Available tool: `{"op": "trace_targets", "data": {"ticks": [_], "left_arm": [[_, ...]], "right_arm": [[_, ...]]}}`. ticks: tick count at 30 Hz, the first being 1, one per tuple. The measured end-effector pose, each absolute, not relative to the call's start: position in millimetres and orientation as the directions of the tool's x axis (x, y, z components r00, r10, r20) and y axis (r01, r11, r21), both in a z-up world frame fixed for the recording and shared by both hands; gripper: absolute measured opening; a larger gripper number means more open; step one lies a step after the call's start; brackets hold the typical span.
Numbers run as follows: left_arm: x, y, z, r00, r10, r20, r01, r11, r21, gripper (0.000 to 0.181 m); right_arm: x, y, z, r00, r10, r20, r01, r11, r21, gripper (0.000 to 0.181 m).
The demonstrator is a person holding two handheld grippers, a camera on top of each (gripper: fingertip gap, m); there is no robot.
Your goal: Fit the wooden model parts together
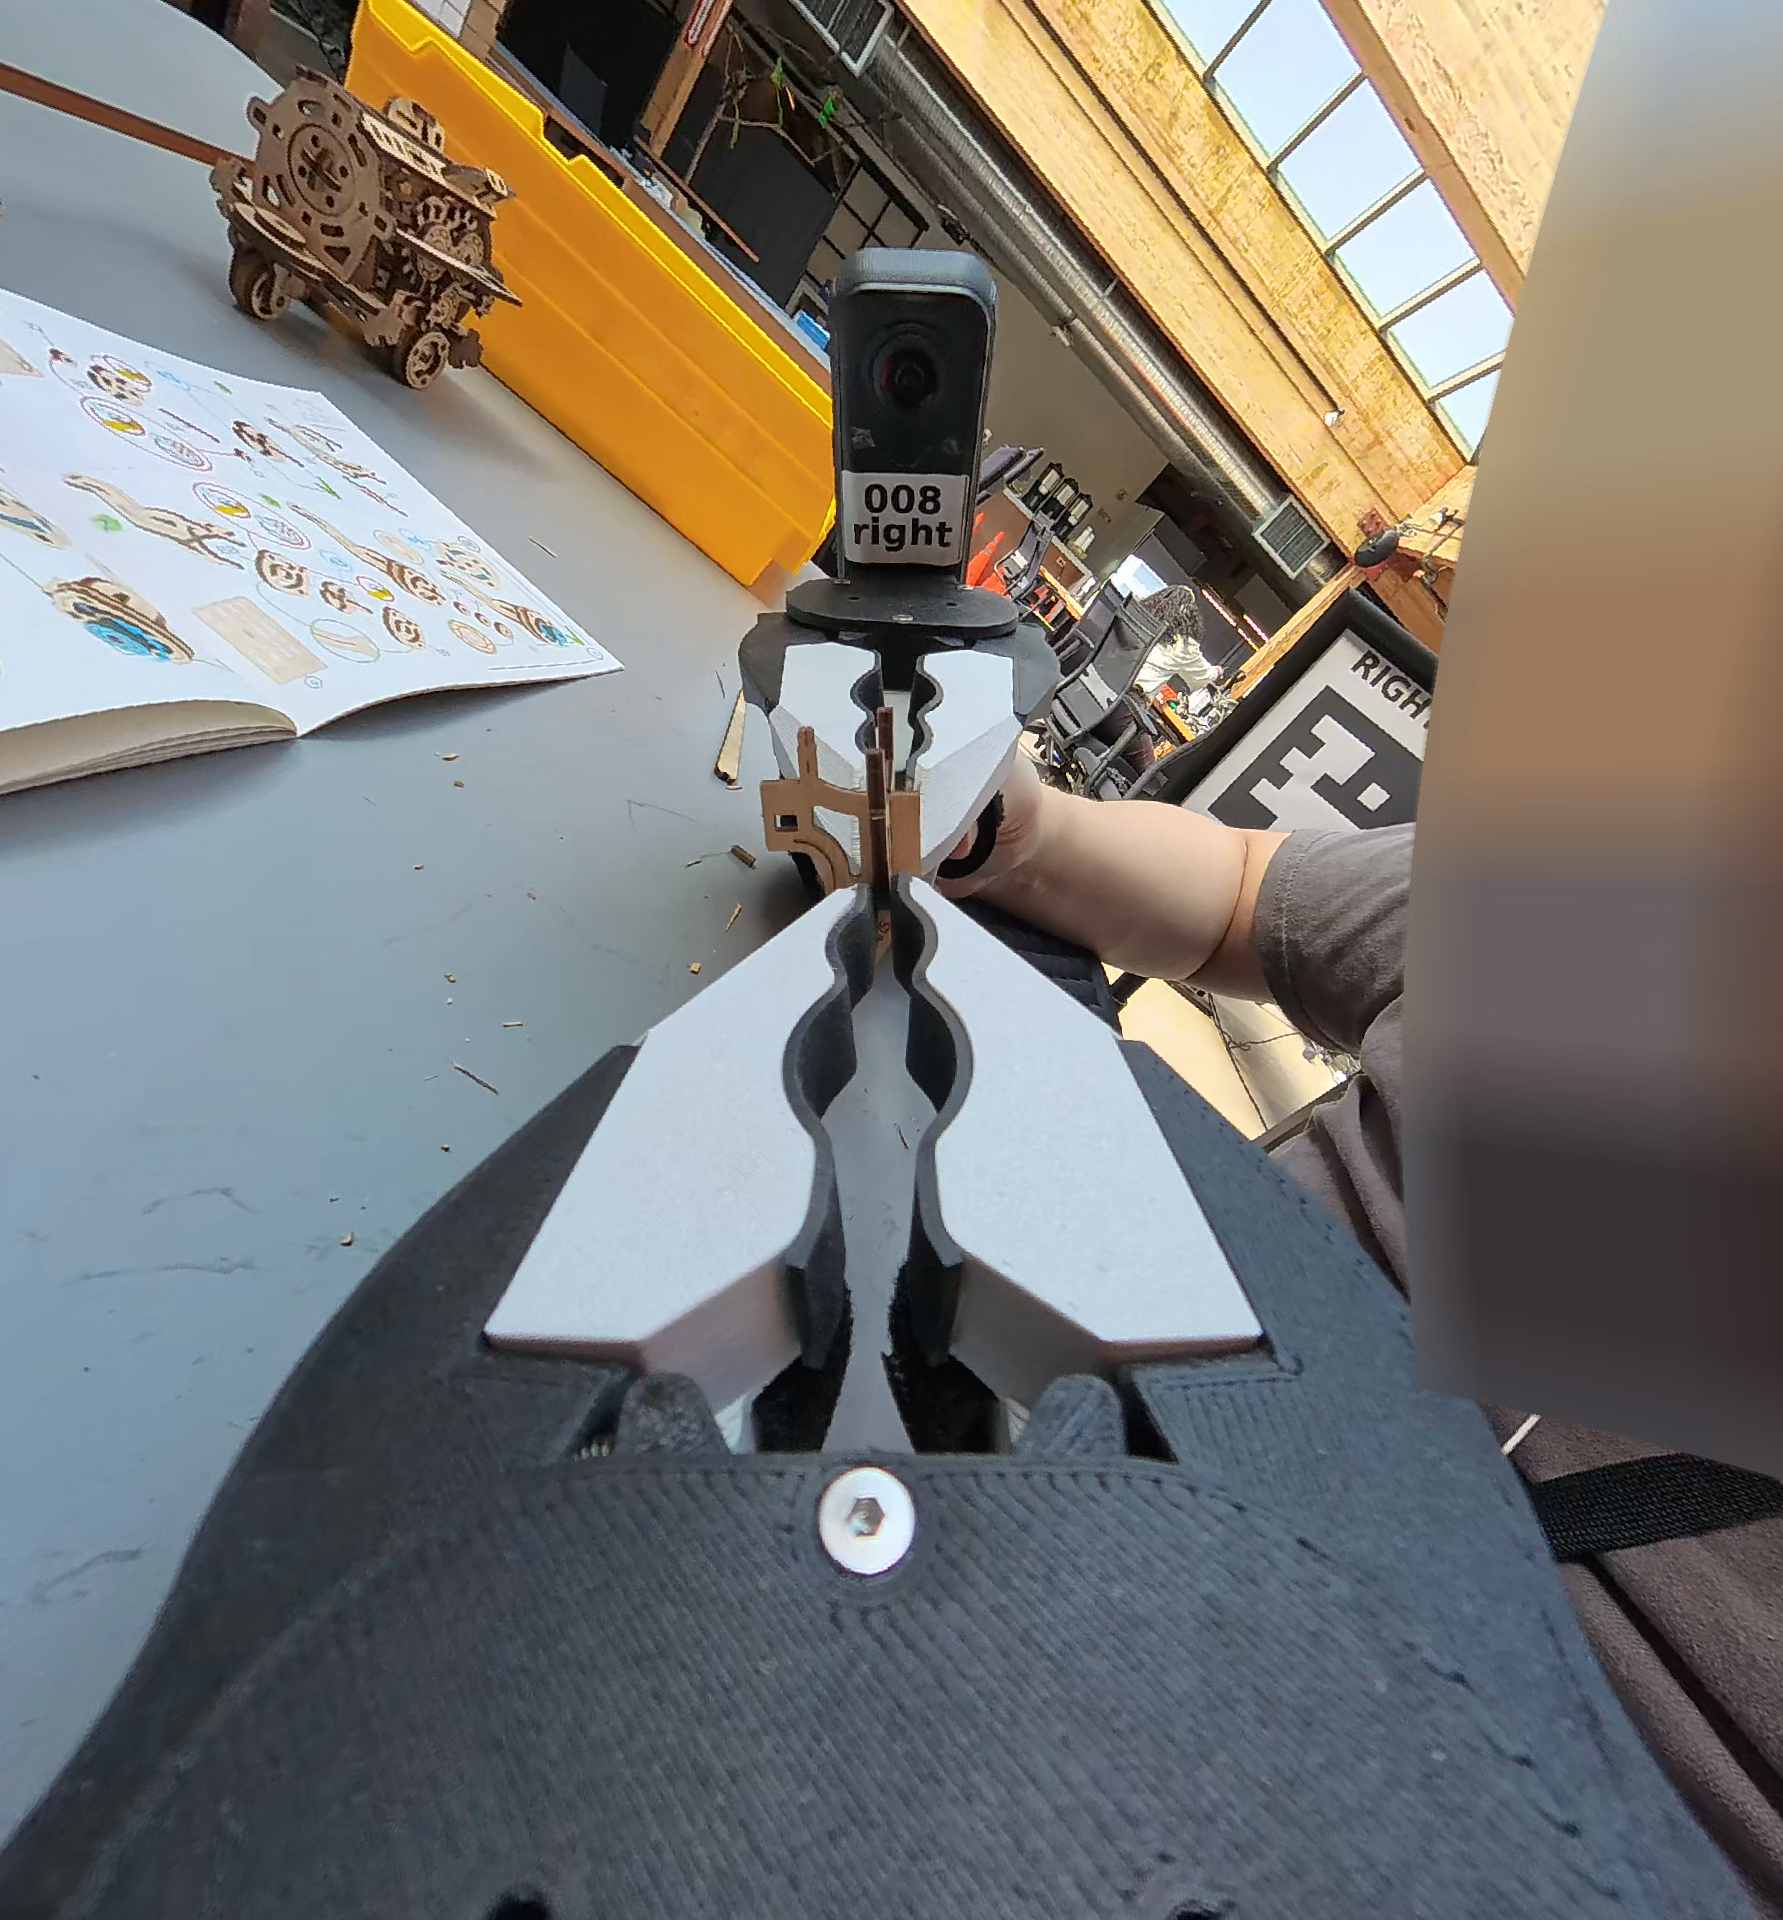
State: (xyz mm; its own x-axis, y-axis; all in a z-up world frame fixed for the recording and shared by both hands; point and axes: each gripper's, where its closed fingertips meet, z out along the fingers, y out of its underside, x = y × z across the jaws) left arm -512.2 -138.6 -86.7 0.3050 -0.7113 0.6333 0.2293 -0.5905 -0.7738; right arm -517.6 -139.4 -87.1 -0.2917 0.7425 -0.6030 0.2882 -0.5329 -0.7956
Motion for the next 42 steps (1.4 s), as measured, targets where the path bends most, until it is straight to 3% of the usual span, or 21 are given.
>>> {"op": "trace_targets", "data": {"ticks": [24, 27, 30, 42], "left_arm": [[-513.2, -137.7, -87.2, 0.295, -0.705, 0.645, 0.235, -0.601, -0.764, 0.001], [-513.3, -139.6, -85.0, 0.288, -0.716, 0.636, 0.234, -0.591, -0.772, 0.001], [-517.4, -140.5, -83.2, 0.29, -0.718, 0.633, 0.247, -0.583, -0.774, 0.001], [-509.1, -145.4, -84.0, 0.275, -0.733, 0.622, 0.202, -0.588, -0.783, 0.001]], "right_arm": [[-520.2, -138.0, -86.8, -0.298, 0.732, -0.613, 0.288, -0.543, -0.789, 0.002], [-519.5, -133.9, -84.5, -0.292, 0.726, -0.622, 0.268, -0.562, -0.782, 0.019], [-515.8, -128.3, -76.2, -0.303, 0.72, -0.624, 0.22, -0.584, -0.781, 0.02], [-514.2, -134.4, -70.6, -0.326, 0.764, -0.557, 0.201, -0.52, -0.83, 0.002]]}}
